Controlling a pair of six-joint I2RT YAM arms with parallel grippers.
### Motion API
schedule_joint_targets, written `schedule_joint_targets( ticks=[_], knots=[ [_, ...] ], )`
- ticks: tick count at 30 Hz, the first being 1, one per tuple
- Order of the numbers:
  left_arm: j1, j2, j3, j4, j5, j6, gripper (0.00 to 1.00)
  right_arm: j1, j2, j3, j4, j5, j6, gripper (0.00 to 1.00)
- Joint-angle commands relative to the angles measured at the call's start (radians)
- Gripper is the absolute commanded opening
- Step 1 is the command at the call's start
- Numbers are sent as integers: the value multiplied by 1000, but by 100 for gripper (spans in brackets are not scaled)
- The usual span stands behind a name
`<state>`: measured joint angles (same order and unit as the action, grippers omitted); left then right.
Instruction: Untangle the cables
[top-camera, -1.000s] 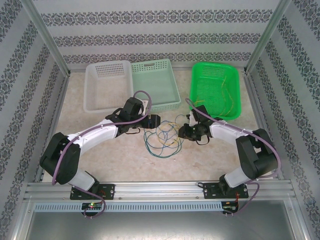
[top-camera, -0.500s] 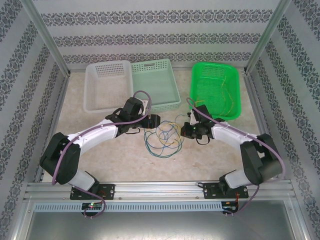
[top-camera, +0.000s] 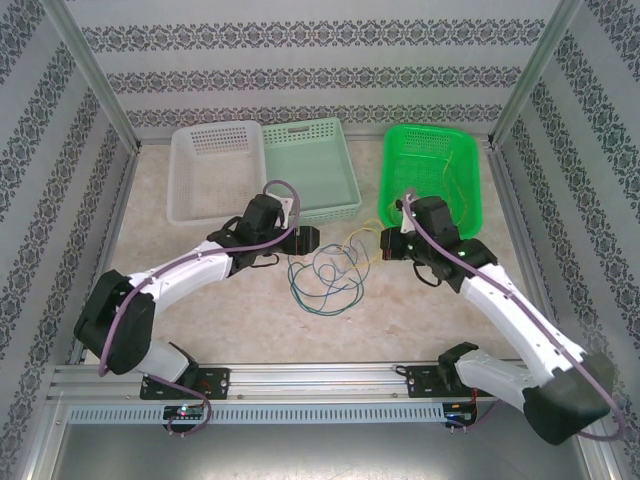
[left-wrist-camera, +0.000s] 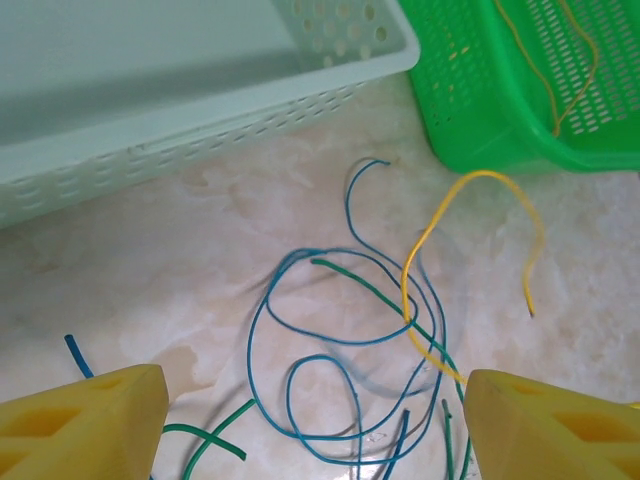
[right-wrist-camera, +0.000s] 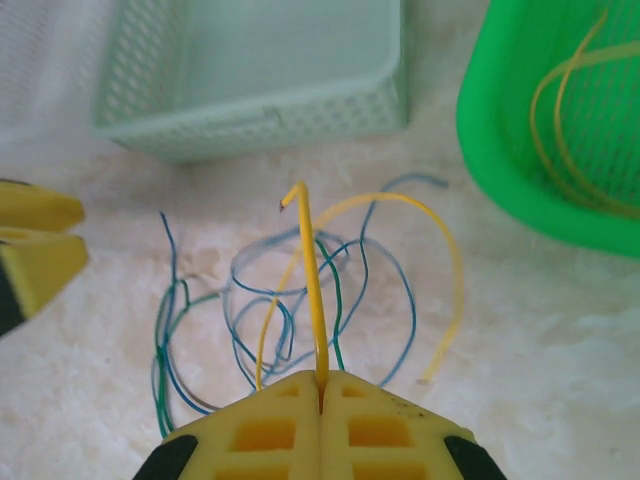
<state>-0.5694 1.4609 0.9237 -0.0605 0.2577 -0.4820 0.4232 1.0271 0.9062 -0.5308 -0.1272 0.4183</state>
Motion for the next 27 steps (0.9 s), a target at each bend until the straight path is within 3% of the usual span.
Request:
schedule_joint_targets(
  ticks=[1,8,15,18,22,27],
  knots=[
    [-8,-48,-7,76,4,7,79,-3,-58,89,-28,14,-31,0],
    [-10,-19,67,106,79,25,79,-6,-61,256,-93,-106,-67,0],
    [-25,43,119,163,161,5,79,-10,-85,352,-70,-119,-64,0],
    [-29,51,122,164,149,-1,78,-17,-96,404,-83,-64,-88,0],
    [-29,34,96,157,91,-5,78,-72,-114,471,-83,-2,-113,0],
    [-29,13,73,147,69,-1,79,-199,-108,529,-45,-92,-44,0]
  ],
)
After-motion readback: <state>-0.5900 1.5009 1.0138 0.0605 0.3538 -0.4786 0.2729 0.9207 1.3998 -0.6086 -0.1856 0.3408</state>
